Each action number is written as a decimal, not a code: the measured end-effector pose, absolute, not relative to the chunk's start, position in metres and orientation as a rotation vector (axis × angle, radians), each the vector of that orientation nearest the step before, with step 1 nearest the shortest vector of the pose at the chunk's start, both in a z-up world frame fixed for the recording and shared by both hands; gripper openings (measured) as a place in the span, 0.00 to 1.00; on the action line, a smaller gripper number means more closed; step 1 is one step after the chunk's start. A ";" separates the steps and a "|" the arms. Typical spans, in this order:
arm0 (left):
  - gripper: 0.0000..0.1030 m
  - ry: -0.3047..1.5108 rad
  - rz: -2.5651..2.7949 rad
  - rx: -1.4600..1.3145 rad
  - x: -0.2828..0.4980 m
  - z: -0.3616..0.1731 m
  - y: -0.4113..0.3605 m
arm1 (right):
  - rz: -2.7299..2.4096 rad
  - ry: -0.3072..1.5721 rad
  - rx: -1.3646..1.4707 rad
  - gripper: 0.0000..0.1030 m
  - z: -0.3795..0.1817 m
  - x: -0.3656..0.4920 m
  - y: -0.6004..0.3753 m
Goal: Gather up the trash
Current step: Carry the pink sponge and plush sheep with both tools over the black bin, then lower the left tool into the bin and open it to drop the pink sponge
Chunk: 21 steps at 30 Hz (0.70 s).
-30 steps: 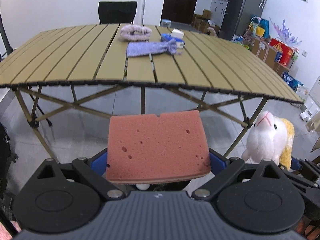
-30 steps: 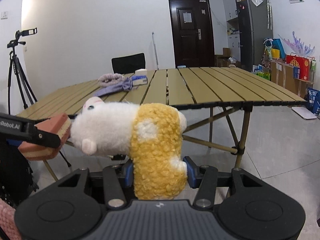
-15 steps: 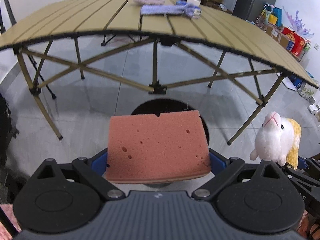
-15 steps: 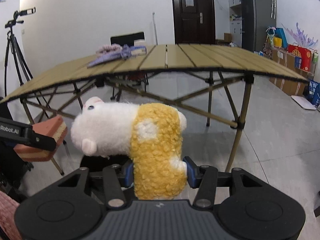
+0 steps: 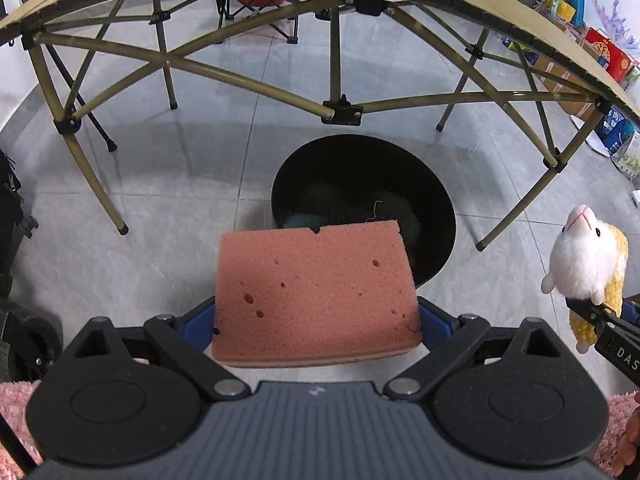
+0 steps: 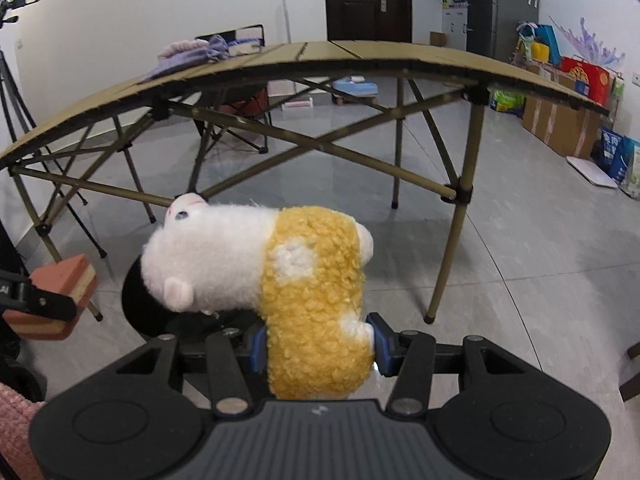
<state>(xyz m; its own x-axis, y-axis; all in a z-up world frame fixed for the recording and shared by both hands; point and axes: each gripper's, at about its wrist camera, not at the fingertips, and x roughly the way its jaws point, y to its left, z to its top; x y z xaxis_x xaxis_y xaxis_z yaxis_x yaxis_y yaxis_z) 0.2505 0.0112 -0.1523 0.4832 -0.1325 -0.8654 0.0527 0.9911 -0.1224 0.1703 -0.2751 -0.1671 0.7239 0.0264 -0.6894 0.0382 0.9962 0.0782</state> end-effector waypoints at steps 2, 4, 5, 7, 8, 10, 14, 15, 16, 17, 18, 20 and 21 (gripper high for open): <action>0.95 1.070 -0.111 -0.087 0.252 -0.155 0.012 | -0.014 0.773 0.093 0.47 -0.170 0.173 -0.277; 0.95 1.081 -0.106 -0.088 0.254 -0.158 0.014 | -0.018 0.781 0.097 0.47 -0.172 0.175 -0.278; 0.95 1.087 -0.104 -0.089 0.255 -0.159 0.014 | -0.018 0.784 0.100 0.47 -0.173 0.176 -0.279; 0.95 1.100 -0.097 -0.089 0.257 -0.162 0.014 | -0.018 0.789 0.104 0.47 -0.175 0.179 -0.279; 0.95 1.105 -0.096 -0.088 0.258 -0.163 0.014 | -0.018 0.792 0.106 0.47 -0.176 0.180 -0.279; 0.95 1.116 -0.092 -0.086 0.261 -0.166 0.014 | -0.017 0.798 0.106 0.47 -0.177 0.182 -0.279; 0.95 1.132 -0.088 -0.082 0.266 -0.169 0.011 | -0.018 0.799 0.105 0.47 -0.180 0.186 -0.279; 0.95 1.134 -0.088 -0.081 0.267 -0.170 0.011 | -0.021 0.800 0.109 0.47 -0.181 0.187 -0.280; 0.95 1.137 -0.088 -0.079 0.268 -0.171 0.009 | -0.023 0.802 0.114 0.47 -0.181 0.188 -0.281; 0.95 1.140 -0.088 -0.076 0.269 -0.171 0.008 | -0.027 0.803 0.118 0.47 -0.182 0.190 -0.282; 0.95 1.142 -0.089 -0.075 0.270 -0.171 0.006 | -0.029 0.804 0.120 0.47 -0.182 0.191 -0.282; 0.95 1.147 -0.090 -0.070 0.273 -0.172 0.002 | -0.032 0.806 0.124 0.47 -0.183 0.193 -0.283; 0.95 1.149 -0.090 -0.068 0.274 -0.172 0.001 | -0.033 0.806 0.126 0.47 -0.183 0.193 -0.284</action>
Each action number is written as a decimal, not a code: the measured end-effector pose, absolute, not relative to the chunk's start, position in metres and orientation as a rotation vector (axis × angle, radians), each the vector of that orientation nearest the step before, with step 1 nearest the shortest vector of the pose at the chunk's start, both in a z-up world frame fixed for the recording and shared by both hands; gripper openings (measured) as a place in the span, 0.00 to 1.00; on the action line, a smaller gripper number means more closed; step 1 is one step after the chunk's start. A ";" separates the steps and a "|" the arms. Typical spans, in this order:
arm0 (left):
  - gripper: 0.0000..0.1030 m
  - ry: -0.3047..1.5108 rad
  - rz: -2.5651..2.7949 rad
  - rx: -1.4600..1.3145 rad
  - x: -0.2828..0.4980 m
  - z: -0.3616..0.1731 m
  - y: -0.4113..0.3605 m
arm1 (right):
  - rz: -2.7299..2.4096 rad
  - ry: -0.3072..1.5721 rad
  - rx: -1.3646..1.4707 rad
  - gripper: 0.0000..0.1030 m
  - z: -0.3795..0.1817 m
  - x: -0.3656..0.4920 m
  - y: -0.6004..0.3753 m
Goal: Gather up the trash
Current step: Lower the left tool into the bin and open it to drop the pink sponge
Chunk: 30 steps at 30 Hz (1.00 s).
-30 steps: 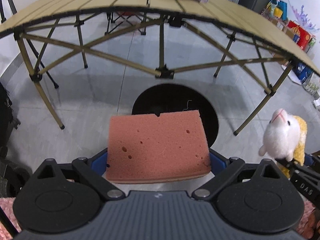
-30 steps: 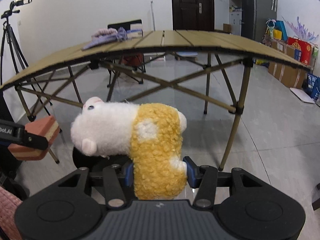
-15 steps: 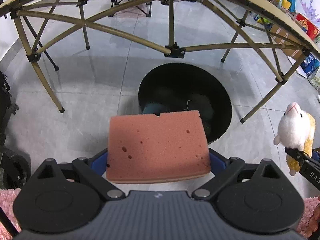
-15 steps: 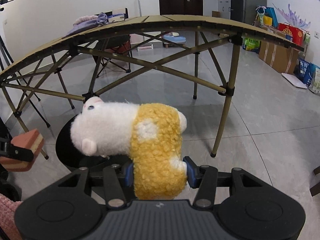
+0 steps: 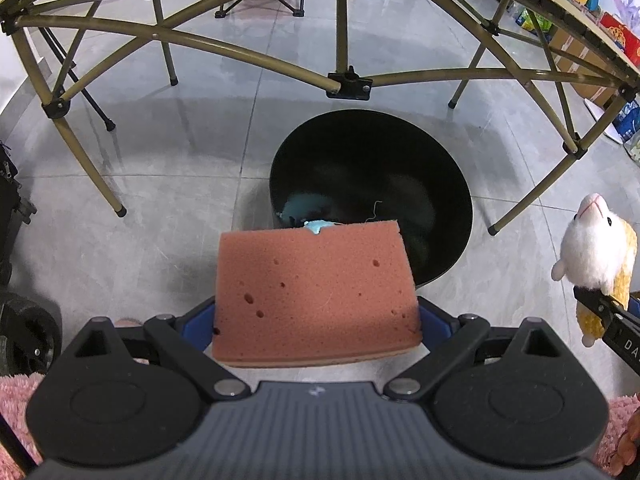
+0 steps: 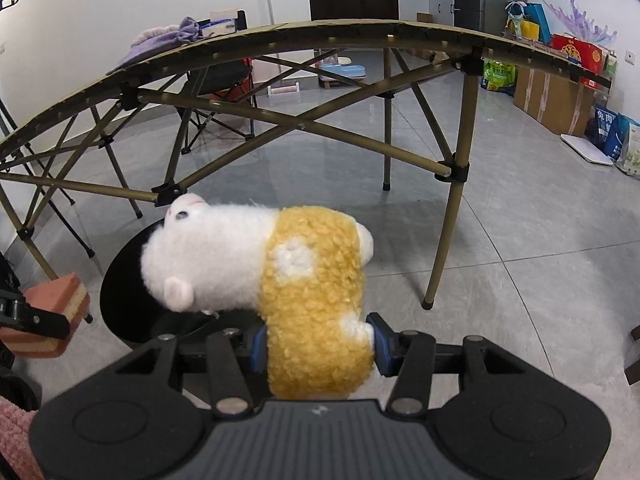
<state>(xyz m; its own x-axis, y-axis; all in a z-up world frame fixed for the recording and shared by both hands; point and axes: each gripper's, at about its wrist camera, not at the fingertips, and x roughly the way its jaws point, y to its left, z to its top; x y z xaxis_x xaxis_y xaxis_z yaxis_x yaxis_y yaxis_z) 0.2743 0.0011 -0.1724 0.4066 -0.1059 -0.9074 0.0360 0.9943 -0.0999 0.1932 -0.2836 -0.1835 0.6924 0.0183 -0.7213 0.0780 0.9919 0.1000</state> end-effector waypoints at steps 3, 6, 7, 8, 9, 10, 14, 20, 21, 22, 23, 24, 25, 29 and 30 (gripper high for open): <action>0.95 1.154 -0.091 -0.062 0.279 -0.174 -0.004 | -0.040 0.811 0.133 0.47 -0.185 0.197 -0.286; 0.95 1.158 -0.087 -0.054 0.286 -0.175 -0.011 | -0.045 0.816 0.141 0.47 -0.187 0.202 -0.288; 0.95 1.158 -0.085 -0.052 0.288 -0.175 -0.013 | -0.045 0.817 0.144 0.47 -0.188 0.204 -0.288; 0.95 1.158 -0.082 -0.050 0.290 -0.175 -0.015 | -0.045 0.818 0.144 0.47 -0.188 0.206 -0.288; 0.95 1.157 -0.079 -0.049 0.292 -0.176 -0.017 | -0.043 0.820 0.145 0.47 -0.189 0.208 -0.288; 0.95 1.155 -0.076 -0.046 0.295 -0.176 -0.019 | -0.042 0.819 0.145 0.47 -0.189 0.211 -0.288; 0.95 1.153 -0.067 -0.034 0.304 -0.177 -0.028 | -0.036 0.818 0.143 0.47 -0.190 0.219 -0.286; 0.95 1.157 -0.054 -0.024 0.316 -0.180 -0.039 | -0.023 0.796 0.139 0.47 -0.192 0.241 -0.280; 0.95 1.159 -0.050 -0.023 0.318 -0.181 -0.041 | -0.020 0.794 0.143 0.47 -0.193 0.245 -0.279; 0.95 1.163 -0.046 -0.024 0.321 -0.182 -0.042 | -0.018 0.792 0.146 0.47 -0.194 0.250 -0.279; 0.95 1.165 -0.042 -0.024 0.323 -0.183 -0.043 | -0.016 0.790 0.148 0.47 -0.195 0.255 -0.278; 0.95 1.169 -0.038 -0.025 0.327 -0.185 -0.044 | -0.015 0.789 0.151 0.47 -0.196 0.259 -0.278; 0.95 1.173 -0.035 -0.025 0.329 -0.187 -0.045 | -0.011 0.788 0.154 0.47 -0.197 0.264 -0.277; 0.95 1.192 -0.029 -0.026 0.342 -0.193 -0.050 | 0.002 0.783 0.155 0.47 -0.200 0.280 -0.274; 0.95 1.196 -0.028 -0.025 0.345 -0.195 -0.051 | 0.006 0.781 0.154 0.47 -0.200 0.284 -0.273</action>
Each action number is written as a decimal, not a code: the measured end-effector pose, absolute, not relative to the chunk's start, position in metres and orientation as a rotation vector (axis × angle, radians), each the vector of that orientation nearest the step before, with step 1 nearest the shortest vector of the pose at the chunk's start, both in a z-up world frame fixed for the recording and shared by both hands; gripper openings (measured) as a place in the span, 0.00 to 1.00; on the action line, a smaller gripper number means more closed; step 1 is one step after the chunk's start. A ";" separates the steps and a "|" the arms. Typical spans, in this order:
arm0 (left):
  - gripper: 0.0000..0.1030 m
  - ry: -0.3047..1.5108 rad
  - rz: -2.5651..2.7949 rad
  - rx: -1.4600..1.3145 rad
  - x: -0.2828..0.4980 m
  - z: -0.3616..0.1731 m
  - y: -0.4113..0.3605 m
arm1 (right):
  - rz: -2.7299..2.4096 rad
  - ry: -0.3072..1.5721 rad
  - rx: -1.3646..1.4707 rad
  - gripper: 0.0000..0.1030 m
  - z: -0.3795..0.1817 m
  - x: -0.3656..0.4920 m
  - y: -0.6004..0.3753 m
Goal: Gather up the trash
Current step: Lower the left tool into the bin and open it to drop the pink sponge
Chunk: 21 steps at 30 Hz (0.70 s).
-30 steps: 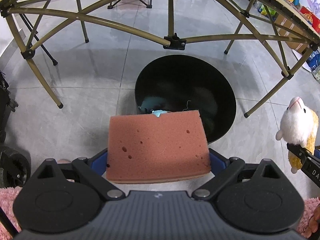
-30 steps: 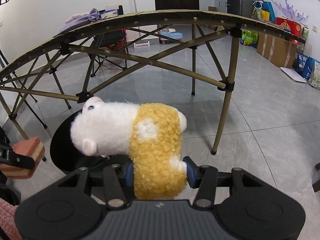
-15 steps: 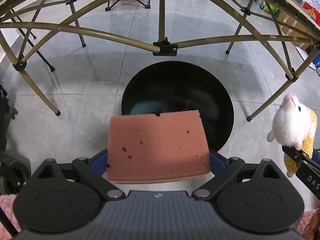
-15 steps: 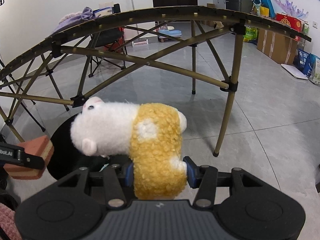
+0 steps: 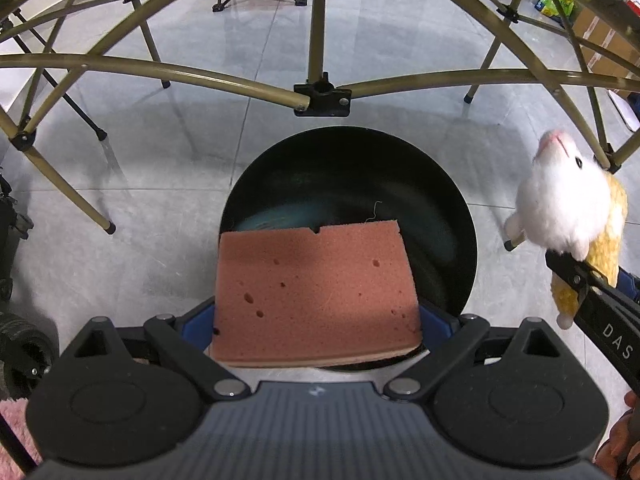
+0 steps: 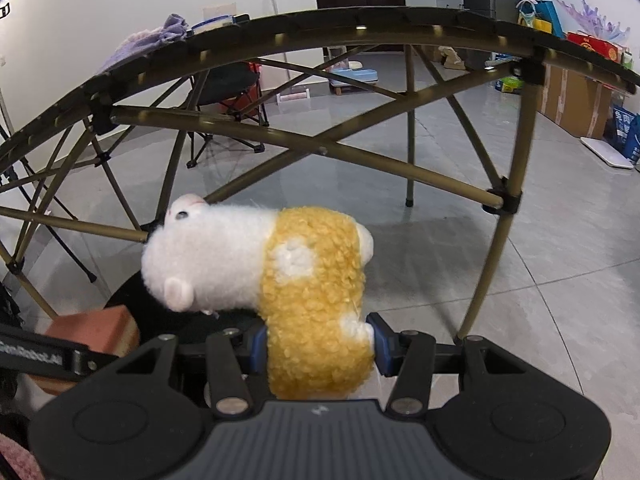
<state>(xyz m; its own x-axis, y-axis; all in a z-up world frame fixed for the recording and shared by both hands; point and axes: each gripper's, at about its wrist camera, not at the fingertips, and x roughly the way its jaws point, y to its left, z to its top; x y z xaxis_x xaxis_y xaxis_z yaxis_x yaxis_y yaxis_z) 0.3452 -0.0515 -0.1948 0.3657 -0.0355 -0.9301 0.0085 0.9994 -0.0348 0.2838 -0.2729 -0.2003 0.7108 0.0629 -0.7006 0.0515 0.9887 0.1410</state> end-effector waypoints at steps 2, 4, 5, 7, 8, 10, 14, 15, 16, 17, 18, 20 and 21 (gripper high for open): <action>0.95 1.206 -0.024 -0.024 0.351 -0.199 -0.054 | 0.013 0.775 0.147 0.47 -0.201 0.291 -0.271; 0.95 1.214 -0.019 -0.024 0.356 -0.201 -0.056 | 0.018 0.769 0.133 0.47 -0.201 0.297 -0.268; 0.95 1.217 -0.017 -0.023 0.358 -0.203 -0.056 | 0.018 0.767 0.128 0.47 -0.202 0.299 -0.267; 0.95 1.221 -0.011 -0.019 0.362 -0.206 -0.058 | 0.017 0.768 0.126 0.47 -0.204 0.304 -0.267; 0.95 1.224 -0.009 -0.018 0.364 -0.207 -0.059 | 0.017 0.771 0.128 0.47 -0.205 0.306 -0.268; 0.95 1.231 -0.007 -0.019 0.369 -0.211 -0.061 | 0.017 0.781 0.134 0.47 -0.209 0.311 -0.270; 0.96 1.240 -0.006 -0.013 0.376 -0.216 -0.064 | 0.015 0.799 0.141 0.47 -0.216 0.316 -0.272; 0.96 1.240 -0.004 -0.012 0.377 -0.216 -0.064 | 0.013 0.800 0.141 0.47 -0.217 0.317 -0.273; 0.96 1.239 -0.004 -0.010 0.377 -0.216 -0.064 | 0.011 0.802 0.143 0.47 -0.218 0.318 -0.274; 0.97 1.236 -0.006 -0.007 0.378 -0.216 -0.065 | 0.009 0.803 0.146 0.47 -0.219 0.319 -0.275; 0.98 1.238 -0.012 -0.004 0.378 -0.217 -0.066 | 0.008 0.805 0.149 0.47 -0.219 0.320 -0.275; 1.00 1.247 -0.037 0.005 0.378 -0.219 -0.069 | 0.009 0.807 0.152 0.47 -0.220 0.321 -0.276; 1.00 1.252 -0.045 0.007 0.378 -0.221 -0.070 | 0.011 0.808 0.152 0.47 -0.220 0.321 -0.275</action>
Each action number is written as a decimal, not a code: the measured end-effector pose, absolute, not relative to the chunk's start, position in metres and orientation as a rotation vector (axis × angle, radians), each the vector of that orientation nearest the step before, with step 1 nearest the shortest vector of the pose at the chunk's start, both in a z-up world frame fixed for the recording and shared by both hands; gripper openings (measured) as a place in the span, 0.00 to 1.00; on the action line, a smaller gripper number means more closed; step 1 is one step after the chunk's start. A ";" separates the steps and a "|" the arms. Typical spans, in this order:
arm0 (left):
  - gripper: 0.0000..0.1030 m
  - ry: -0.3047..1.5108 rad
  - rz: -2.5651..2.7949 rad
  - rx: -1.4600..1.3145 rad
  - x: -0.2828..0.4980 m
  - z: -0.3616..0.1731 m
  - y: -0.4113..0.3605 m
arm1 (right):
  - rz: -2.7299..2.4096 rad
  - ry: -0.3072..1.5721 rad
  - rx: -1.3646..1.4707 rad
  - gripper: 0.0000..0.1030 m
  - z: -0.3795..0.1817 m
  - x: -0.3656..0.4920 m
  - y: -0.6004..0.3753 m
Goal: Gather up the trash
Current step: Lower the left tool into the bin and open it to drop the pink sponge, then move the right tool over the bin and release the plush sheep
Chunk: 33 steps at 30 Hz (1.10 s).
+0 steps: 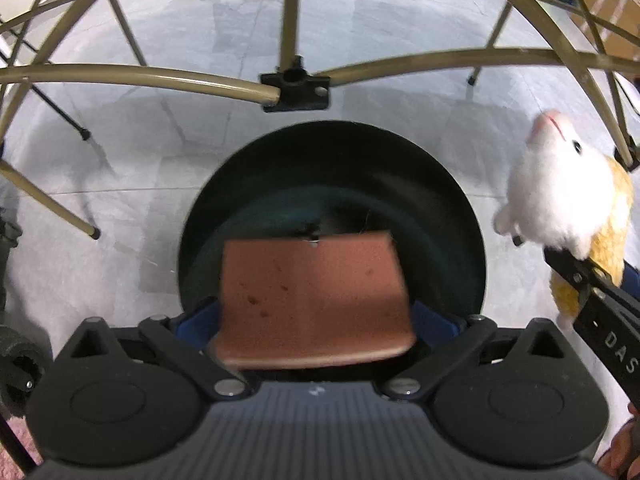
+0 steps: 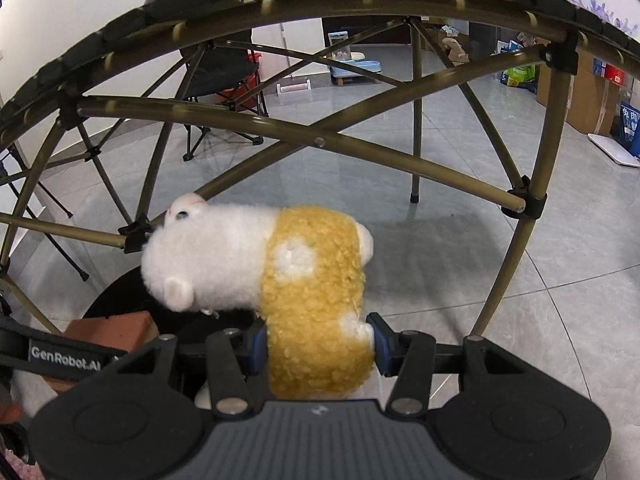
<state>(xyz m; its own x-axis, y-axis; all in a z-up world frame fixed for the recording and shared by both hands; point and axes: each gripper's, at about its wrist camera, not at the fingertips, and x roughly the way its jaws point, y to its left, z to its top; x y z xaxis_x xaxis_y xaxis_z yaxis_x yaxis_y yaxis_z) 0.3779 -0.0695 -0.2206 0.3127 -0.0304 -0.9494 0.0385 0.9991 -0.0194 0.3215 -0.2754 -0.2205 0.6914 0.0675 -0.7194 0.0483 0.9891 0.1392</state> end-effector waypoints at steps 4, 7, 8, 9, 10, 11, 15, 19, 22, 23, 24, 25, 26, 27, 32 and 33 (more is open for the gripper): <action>1.00 1.257 -0.025 0.001 0.377 -0.222 -0.063 | 0.018 0.806 0.146 0.47 -0.219 0.321 -0.272; 1.00 1.238 -0.009 -0.004 0.374 -0.216 -0.056 | 0.030 0.802 0.140 0.47 -0.215 0.322 -0.267; 1.00 1.232 -0.004 -0.003 0.373 -0.215 -0.052 | 0.037 0.800 0.137 0.47 -0.214 0.323 -0.264; 1.00 1.225 0.000 -0.002 0.371 -0.212 -0.048 | 0.045 0.797 0.134 0.47 -0.212 0.324 -0.261; 1.00 1.218 0.003 -0.003 0.369 -0.210 -0.043 | 0.056 0.793 0.130 0.47 -0.210 0.324 -0.257; 1.00 1.214 0.008 -0.005 0.367 -0.208 -0.038 | 0.066 0.790 0.126 0.47 -0.208 0.325 -0.252; 1.00 1.191 0.043 -0.011 0.361 -0.200 -0.017 | 0.113 0.797 0.107 0.47 -0.204 0.327 -0.232; 1.00 1.150 0.091 -0.022 0.353 -0.188 0.011 | 0.158 0.813 0.089 0.47 -0.197 0.330 -0.210; 1.00 1.126 0.127 -0.037 0.347 -0.183 0.033 | 0.188 0.832 0.065 0.47 -0.195 0.332 -0.191; 1.00 1.123 0.137 -0.045 0.346 -0.182 0.040 | 0.195 0.840 0.054 0.47 -0.195 0.333 -0.184; 1.00 1.122 0.151 -0.055 0.345 -0.182 0.048 | 0.202 0.849 0.044 0.47 -0.195 0.334 -0.178; 1.00 1.122 0.161 -0.062 0.345 -0.182 0.055 | 0.206 0.861 0.033 0.47 -0.196 0.335 -0.171; 1.00 1.122 0.173 -0.070 0.345 -0.183 0.062 | 0.209 0.872 0.024 0.47 -0.198 0.337 -0.165; 1.00 1.120 0.182 -0.077 0.345 -0.183 0.068 | 0.214 0.884 0.015 0.47 -0.199 0.338 -0.159; 1.00 1.111 0.207 -0.106 0.340 -0.179 0.090 | 0.219 0.921 -0.008 0.47 -0.202 0.347 -0.132; 1.00 1.110 0.208 -0.110 0.340 -0.179 0.093 | 0.217 0.924 -0.014 0.47 -0.202 0.348 -0.129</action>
